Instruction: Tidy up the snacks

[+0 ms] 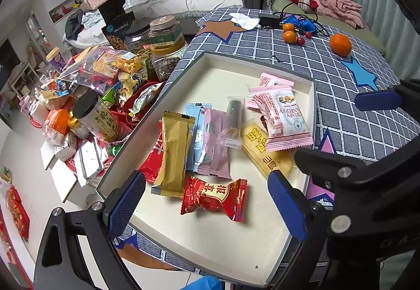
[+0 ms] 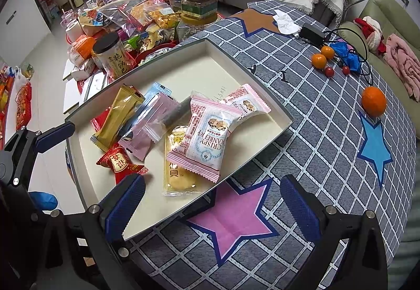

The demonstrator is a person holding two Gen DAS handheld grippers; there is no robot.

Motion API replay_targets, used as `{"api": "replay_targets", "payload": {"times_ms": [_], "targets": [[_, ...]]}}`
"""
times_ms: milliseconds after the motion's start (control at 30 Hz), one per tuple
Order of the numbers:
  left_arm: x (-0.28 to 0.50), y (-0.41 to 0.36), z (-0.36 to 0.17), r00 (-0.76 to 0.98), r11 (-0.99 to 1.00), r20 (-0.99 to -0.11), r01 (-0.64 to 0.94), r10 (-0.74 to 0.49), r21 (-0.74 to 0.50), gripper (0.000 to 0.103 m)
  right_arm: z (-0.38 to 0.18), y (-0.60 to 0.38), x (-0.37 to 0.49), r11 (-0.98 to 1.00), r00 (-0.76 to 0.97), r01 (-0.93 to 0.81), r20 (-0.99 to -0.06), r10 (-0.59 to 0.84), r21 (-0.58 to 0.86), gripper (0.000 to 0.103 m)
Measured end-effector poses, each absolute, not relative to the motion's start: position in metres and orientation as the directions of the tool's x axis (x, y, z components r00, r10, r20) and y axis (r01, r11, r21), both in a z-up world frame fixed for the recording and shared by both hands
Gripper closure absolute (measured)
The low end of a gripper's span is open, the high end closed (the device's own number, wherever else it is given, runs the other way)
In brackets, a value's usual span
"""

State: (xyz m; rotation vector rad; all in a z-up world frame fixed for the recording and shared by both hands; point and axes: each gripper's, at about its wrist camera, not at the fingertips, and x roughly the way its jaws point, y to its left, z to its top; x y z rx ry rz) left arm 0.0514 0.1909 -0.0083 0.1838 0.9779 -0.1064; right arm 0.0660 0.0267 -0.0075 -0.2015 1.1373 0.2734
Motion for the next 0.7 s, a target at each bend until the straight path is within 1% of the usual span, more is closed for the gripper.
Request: {"api": "replay_targets", "payload": {"times_ms": [700], "targets": [[0.0477,0.1857,-0.0081,0.553,0.977,-0.833,0.184,-0.009,0.112,0.007,-0.0084,0.0255,0.0632,0.947,0.389,-0.32,-0.914,0.114,-0.018,0.0]]}}
